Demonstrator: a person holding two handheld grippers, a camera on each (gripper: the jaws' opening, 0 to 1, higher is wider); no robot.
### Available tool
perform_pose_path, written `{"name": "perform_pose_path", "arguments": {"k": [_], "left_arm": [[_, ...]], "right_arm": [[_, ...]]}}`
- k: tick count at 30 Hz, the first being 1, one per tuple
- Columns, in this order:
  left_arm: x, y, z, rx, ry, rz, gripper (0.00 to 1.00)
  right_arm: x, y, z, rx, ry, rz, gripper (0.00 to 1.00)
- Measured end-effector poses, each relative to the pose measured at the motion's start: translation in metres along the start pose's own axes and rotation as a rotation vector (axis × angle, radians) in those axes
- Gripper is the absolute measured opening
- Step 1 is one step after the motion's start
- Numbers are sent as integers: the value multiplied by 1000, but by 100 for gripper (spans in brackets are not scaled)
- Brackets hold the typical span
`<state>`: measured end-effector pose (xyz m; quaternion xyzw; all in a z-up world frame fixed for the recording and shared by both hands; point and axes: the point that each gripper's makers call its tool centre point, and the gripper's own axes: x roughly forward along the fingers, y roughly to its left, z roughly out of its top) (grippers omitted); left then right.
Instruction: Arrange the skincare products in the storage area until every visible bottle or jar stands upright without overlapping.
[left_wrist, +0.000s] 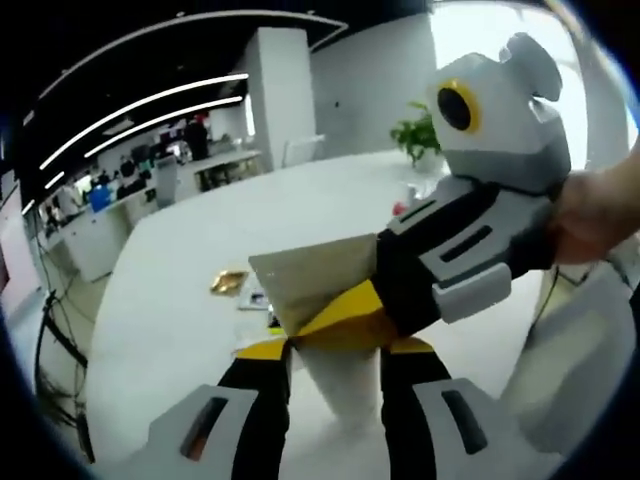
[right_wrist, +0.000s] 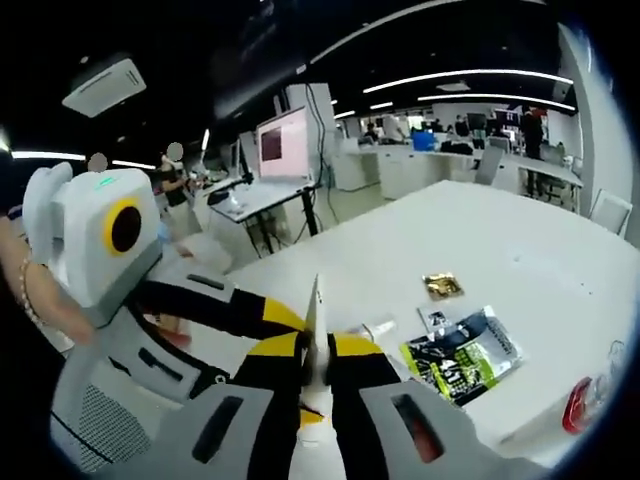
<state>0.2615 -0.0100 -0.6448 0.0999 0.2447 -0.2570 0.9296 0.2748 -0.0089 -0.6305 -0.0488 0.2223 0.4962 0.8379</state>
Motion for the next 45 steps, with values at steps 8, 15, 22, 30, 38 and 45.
{"name": "perform_pose_path", "arguments": {"k": [8, 15, 22, 30, 38, 45], "left_arm": [[-10, 0, 1, -18, 7, -92, 46], [-23, -5, 12, 135, 24, -254, 44], [-39, -19, 30, 195, 14, -394, 42], [-37, -35, 36, 386, 59, -483, 33], [-28, -50, 35, 627, 179, -557, 26], [-18, -58, 26, 713, 236, -609, 25]], "right_arm": [[-11, 5, -3, -32, -6, 72, 9], [-22, 16, -8, -142, 10, 183, 9], [-33, 29, -18, -214, 22, 288, 10], [-41, 31, -20, -205, -3, 324, 11], [-36, 29, -35, -185, 35, 309, 15], [-25, 19, -77, -164, 129, 272, 20]]}}
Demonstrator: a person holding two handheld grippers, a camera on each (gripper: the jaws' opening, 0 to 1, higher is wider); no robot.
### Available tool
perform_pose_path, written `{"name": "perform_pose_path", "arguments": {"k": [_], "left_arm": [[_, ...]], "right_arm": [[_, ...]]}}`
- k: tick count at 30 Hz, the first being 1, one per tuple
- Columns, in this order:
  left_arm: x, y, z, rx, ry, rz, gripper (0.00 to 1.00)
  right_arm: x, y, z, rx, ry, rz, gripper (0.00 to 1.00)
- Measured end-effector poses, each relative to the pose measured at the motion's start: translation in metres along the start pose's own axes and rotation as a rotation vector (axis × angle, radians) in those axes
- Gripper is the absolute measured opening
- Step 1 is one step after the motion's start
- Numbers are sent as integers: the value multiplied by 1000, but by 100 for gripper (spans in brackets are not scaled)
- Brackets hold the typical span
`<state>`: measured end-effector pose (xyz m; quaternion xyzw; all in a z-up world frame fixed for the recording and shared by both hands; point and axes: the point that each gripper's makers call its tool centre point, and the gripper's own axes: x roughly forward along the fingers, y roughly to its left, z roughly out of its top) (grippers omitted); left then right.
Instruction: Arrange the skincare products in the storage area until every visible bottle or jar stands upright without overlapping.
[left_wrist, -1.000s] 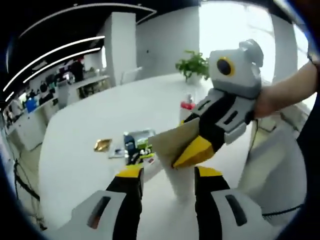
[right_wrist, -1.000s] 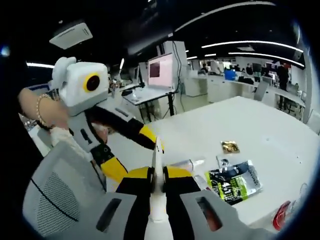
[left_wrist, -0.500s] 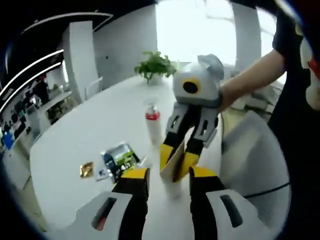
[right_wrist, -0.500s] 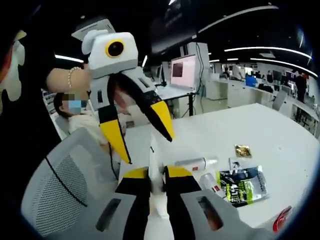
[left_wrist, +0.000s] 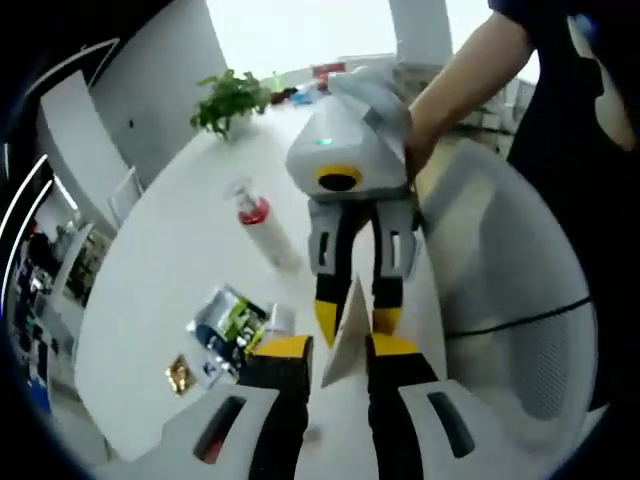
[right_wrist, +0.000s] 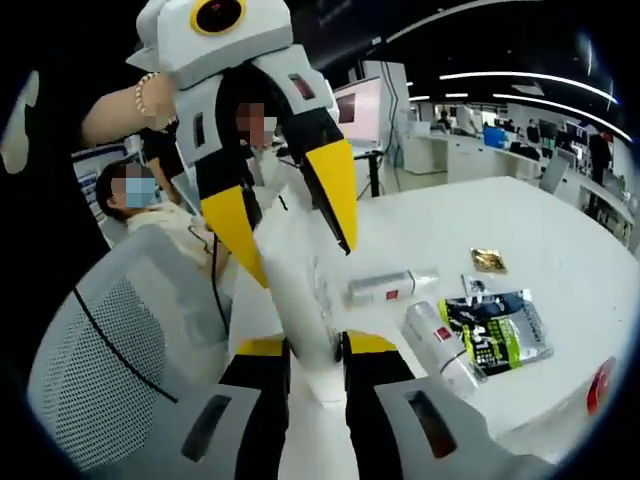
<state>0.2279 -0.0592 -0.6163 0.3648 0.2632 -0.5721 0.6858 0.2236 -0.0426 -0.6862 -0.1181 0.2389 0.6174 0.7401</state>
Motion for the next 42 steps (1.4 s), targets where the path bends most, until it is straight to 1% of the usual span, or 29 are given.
{"name": "perform_pose_path", "arguments": {"k": [2, 5, 9, 11, 13, 15, 20, 24, 26, 30, 32, 35, 36, 37, 38, 39, 40, 41, 42], "left_arm": [[5, -4, -1, 22, 20, -18, 25], [11, -6, -4, 45, 38, -36, 25], [15, -4, -9, 84, 66, -39, 22], [17, -3, -8, 75, 62, -37, 21], [18, -1, -9, 77, 48, -38, 18], [20, 1, -7, 65, 41, -21, 18], [21, 4, -4, 63, 33, -27, 17], [26, 7, 0, 69, 22, -39, 17], [31, 9, 8, 81, 10, -50, 17], [45, 17, 22, 95, -17, -61, 17], [50, 19, 29, 102, -25, -68, 17], [58, 23, 41, 130, -35, -71, 17], [60, 24, 43, 133, -37, -71, 17], [64, 27, 47, 151, -38, -72, 17], [66, 28, 49, 160, -38, -72, 17], [69, 31, 52, 169, -41, -75, 17], [71, 32, 54, 177, -44, -76, 17], [74, 35, 57, 182, -44, -76, 17], [75, 36, 58, 186, -44, -78, 17]], "right_arm": [[4, -2, -6, 2, 7, -7, 20], [5, -3, -6, 17, -4, -5, 21], [4, -3, -3, 1, -7, 4, 20], [3, -6, -4, -9, -4, 11, 20], [3, -10, -5, -24, 5, 9, 20], [2, -13, -6, -26, 8, 7, 20], [0, -14, -7, -26, 11, 8, 20], [-7, -16, -10, -19, 13, -10, 20], [-14, -20, -14, -4, 10, -45, 20], [-33, -37, -23, 90, -31, -139, 22], [-41, -42, -27, 125, -53, -162, 22], [-56, -50, -37, 141, -44, -216, 21], [-58, -51, -38, 144, -44, -224, 21], [-64, -57, -40, 159, -52, -249, 20], [-68, -59, -41, 174, -63, -264, 21], [-75, -62, -42, 204, -88, -296, 22], [-79, -64, -41, 224, -110, -315, 24], [-87, -67, -39, 257, -150, -336, 28], [-92, -69, -40, 279, -170, -348, 31]]}}
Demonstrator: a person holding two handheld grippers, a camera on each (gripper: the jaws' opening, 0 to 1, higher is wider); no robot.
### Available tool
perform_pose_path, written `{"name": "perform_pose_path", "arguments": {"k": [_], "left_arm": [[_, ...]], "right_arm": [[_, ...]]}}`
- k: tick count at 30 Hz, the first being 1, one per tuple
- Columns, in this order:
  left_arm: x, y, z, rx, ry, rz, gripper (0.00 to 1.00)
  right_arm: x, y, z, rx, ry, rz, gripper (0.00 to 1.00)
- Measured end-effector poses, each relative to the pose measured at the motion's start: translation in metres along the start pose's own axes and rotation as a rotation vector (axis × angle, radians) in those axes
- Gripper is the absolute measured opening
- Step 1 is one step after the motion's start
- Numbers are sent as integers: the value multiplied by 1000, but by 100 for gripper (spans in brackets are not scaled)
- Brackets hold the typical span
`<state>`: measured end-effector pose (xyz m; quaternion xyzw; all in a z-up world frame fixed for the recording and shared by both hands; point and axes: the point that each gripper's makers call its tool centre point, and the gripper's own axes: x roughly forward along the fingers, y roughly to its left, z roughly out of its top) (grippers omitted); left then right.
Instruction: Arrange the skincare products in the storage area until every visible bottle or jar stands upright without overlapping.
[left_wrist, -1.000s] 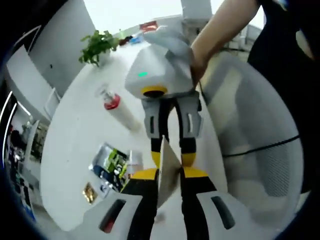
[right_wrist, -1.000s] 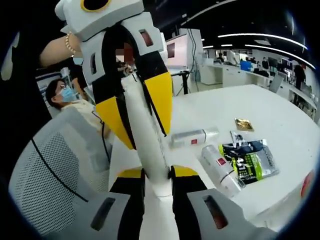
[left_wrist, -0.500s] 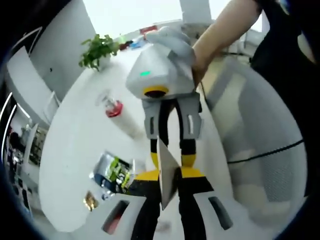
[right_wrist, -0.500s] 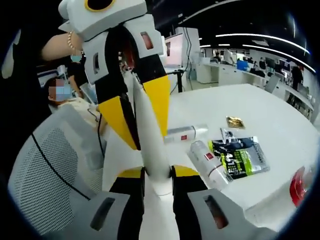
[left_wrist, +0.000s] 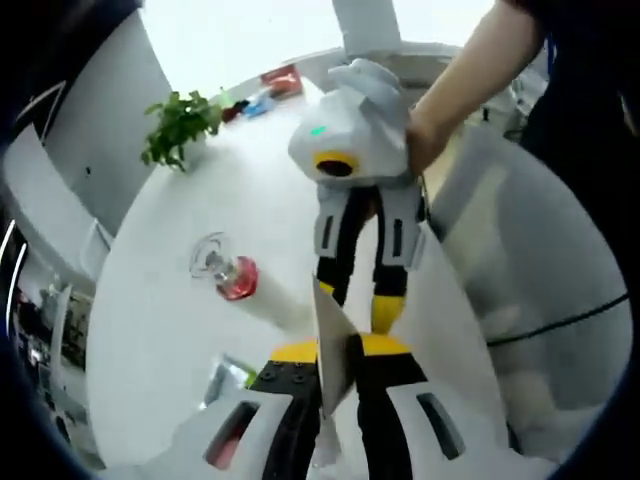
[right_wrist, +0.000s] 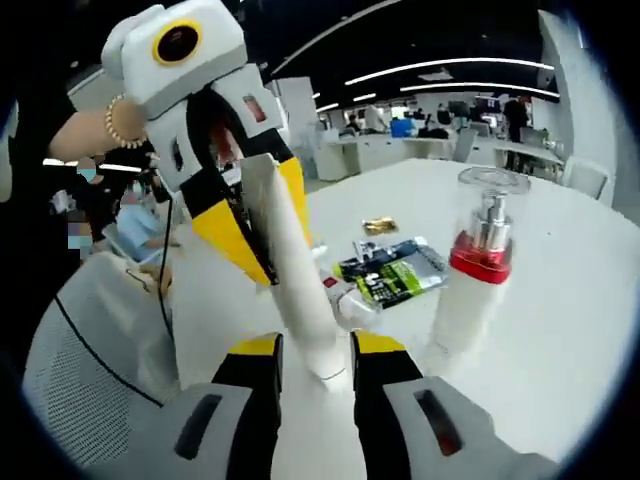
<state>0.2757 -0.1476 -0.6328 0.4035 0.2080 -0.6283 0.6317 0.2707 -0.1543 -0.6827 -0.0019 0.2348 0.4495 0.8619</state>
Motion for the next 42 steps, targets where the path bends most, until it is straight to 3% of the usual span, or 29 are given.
{"name": "perform_pose_path", "arguments": {"k": [5, 8, 15, 20, 21, 25, 42], "left_arm": [[7, 13, 5, 5, -4, -3, 17], [10, 22, 6, 8, -5, 7, 17], [15, 38, 4, 19, -1, 12, 17], [14, 47, 4, 20, 3, 23, 17], [15, 50, 3, 20, 4, 27, 17], [15, 59, -1, 15, 8, 33, 17], [18, 76, -5, -15, 12, 61, 17]], "right_arm": [[-24, -16, -10, 32, -9, -75, 40], [-38, -26, -18, 63, -24, -139, 51], [-60, -23, -41, 98, 6, -205, 62], [-73, -30, -47, 131, 1, -284, 81], [-76, -35, -47, 134, 0, -316, 82], [-78, -38, -46, 154, -17, -327, 84], [-75, -33, -49, 145, 17, -314, 88]]}}
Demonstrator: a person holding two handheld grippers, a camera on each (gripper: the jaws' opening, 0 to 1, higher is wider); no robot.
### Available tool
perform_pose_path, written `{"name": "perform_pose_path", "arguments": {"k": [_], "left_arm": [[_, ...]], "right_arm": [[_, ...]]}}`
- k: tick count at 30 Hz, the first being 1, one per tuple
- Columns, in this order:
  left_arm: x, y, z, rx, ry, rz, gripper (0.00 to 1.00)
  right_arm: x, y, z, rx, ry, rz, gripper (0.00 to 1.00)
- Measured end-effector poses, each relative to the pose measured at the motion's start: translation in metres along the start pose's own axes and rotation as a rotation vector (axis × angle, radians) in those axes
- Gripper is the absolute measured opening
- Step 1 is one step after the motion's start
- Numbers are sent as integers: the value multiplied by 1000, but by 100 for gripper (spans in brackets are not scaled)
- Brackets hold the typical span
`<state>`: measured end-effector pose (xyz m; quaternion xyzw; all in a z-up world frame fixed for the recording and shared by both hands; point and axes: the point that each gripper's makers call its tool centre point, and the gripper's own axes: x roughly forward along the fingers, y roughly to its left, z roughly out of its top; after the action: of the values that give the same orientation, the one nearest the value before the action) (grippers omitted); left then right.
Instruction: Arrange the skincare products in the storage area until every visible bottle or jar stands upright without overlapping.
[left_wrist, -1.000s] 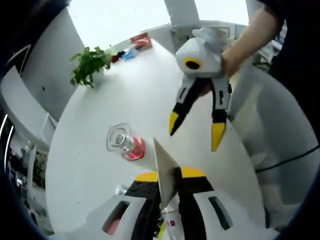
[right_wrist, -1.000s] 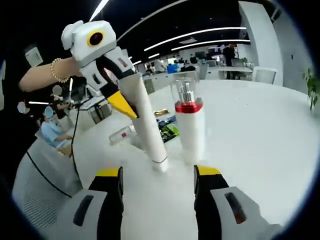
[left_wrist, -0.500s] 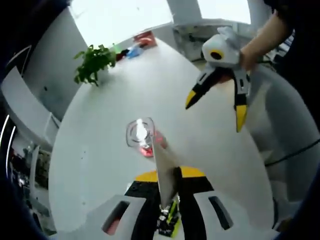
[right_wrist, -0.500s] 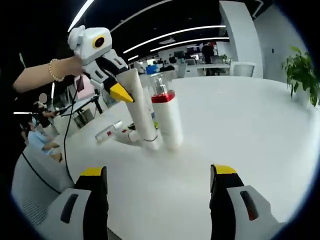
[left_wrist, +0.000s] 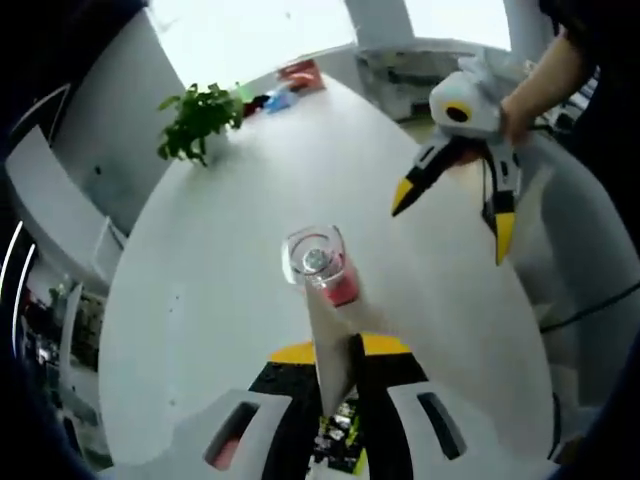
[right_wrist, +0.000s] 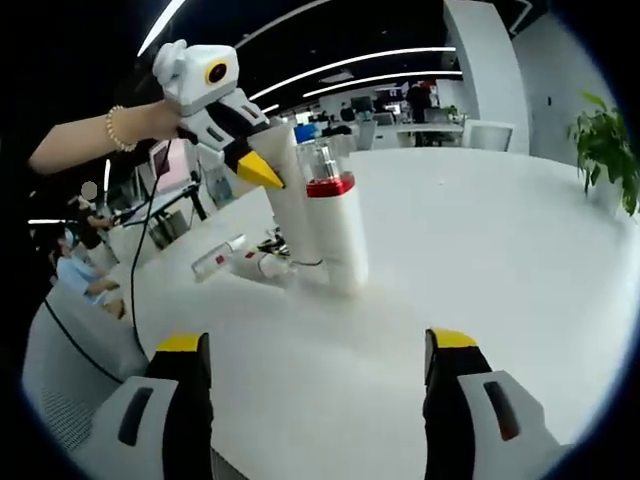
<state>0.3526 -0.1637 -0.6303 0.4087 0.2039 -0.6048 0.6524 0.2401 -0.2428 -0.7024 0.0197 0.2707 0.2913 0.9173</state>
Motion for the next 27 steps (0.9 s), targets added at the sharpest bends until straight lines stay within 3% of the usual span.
{"name": "perform_pose_path", "arguments": {"k": [14, 19, 22, 27], "left_arm": [[6, 4, -8, 5, 7, -11, 20], [10, -7, -14, -9, 45, -32, 36], [7, -10, -9, -28, 30, -31, 35], [1, -2, -16, -60, 25, -4, 41]], "right_arm": [[-1, 2, -1, 2, 10, 2, 88], [-1, 0, -2, 7, 8, -2, 88], [0, -1, -4, 9, 8, -1, 88], [2, 0, -4, 4, 14, 5, 88]]}}
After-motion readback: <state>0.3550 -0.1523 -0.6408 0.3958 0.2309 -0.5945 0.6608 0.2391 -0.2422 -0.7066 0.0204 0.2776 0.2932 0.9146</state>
